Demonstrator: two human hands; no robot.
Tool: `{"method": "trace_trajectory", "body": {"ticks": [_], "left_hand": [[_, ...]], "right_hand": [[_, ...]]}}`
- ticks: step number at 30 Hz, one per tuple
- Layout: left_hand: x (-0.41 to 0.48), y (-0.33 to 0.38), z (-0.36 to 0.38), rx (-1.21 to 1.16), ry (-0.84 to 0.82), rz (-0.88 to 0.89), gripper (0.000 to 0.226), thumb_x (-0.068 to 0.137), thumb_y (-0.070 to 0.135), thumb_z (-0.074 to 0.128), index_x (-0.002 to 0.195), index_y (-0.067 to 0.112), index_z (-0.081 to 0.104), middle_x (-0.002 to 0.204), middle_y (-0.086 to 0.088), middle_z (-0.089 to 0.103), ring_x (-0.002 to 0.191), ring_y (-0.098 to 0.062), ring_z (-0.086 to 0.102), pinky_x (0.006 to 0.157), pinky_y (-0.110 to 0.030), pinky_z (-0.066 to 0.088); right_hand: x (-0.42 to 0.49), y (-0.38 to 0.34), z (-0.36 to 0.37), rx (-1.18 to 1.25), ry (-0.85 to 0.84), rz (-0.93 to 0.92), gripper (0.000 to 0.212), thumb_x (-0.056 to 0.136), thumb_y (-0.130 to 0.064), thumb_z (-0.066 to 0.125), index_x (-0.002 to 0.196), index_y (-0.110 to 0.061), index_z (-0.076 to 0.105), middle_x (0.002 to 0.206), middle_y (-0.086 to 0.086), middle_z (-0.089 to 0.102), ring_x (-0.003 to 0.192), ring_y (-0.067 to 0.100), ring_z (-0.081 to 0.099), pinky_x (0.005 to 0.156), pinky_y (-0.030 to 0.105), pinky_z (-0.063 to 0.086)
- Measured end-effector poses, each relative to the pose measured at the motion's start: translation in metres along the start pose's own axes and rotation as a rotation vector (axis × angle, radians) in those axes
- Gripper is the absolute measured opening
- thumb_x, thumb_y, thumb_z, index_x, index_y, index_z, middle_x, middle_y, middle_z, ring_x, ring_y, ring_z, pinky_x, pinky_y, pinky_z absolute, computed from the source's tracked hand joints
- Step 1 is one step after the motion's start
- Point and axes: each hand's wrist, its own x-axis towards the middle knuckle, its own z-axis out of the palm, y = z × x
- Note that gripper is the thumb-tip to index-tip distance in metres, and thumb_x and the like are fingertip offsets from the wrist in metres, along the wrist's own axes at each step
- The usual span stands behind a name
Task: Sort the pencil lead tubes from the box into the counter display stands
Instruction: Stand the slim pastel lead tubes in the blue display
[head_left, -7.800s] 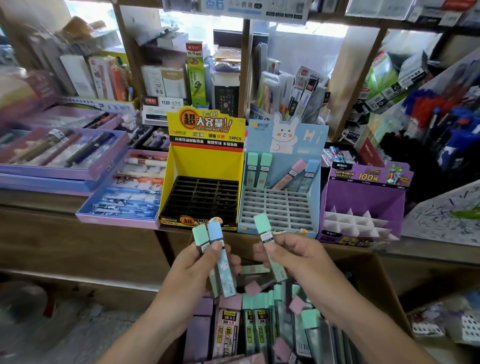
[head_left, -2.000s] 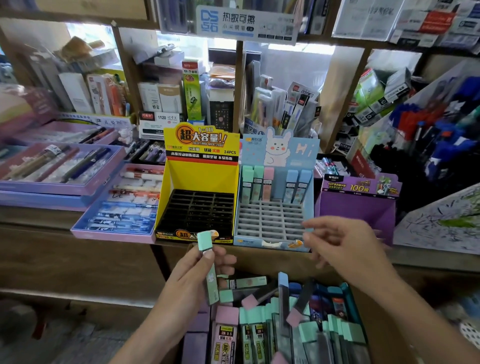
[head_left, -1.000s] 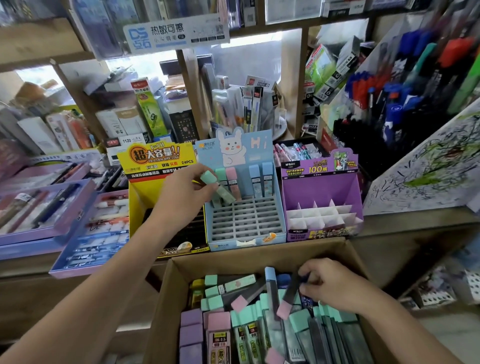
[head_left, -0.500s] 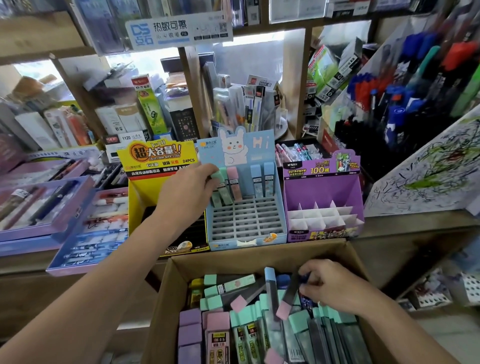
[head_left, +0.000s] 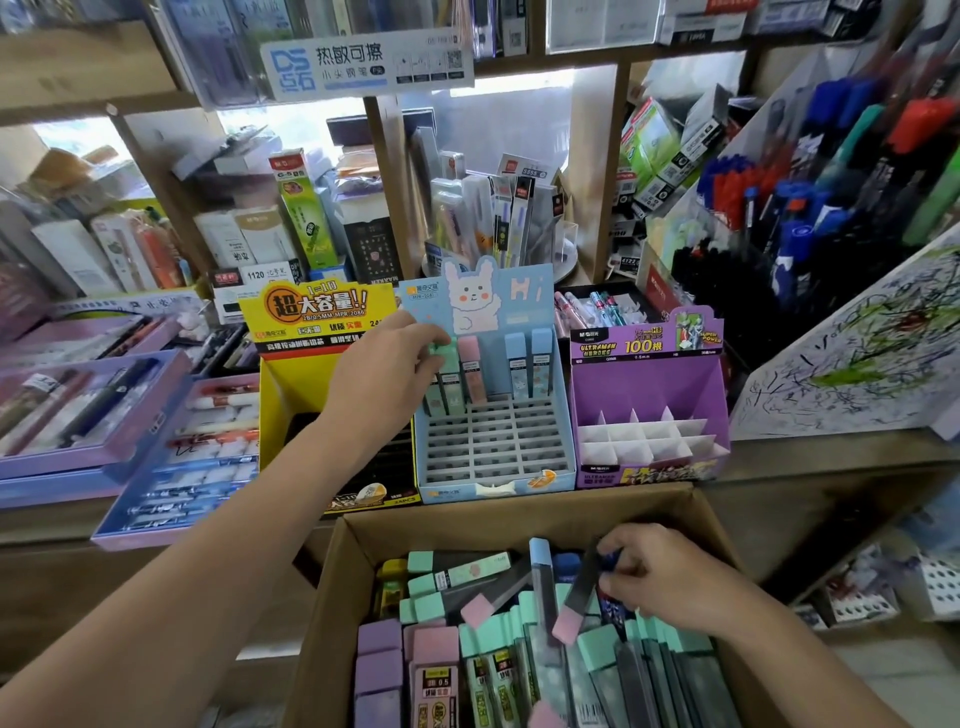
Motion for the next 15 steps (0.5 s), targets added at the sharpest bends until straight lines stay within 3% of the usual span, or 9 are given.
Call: {"method": "trace_trajectory", "body": {"ticks": [8, 15], "left_hand": [[0.001, -0.001, 0.009, -0.047, 0.048, -0.034, 0.016, 0.095, 0.02, 0.07, 0.11, 0.021, 0.075, 0.098, 0.005, 0.064, 0.081, -0.011, 0.054, 0.068, -0.028, 0.046], [-0.011, 0.003, 0.003, -0.071, 0.022, -0.048, 0.025, 0.096, 0.015, 0.064, 0.12, 0.023, 0.069, 0.096, 0.009, 0.066, 0.083, -0.013, 0.062, 0.066, -0.03, 0.052]], "right_hand": [[0.0, 0.0, -0.001, 0.01, -0.017, 0.022, 0.027, 0.095, -0.026, 0.072, 0.119, -0.028, 0.059, 0.087, 0.004, 0.075, 0.079, 0.018, 0.071, 0.074, 0.037, 0.059], [0.001, 0.001, 0.0, 0.007, -0.004, 0.001, 0.024, 0.095, -0.024, 0.071, 0.114, -0.03, 0.059, 0.085, 0.009, 0.075, 0.082, 0.026, 0.071, 0.074, 0.044, 0.059]]}}
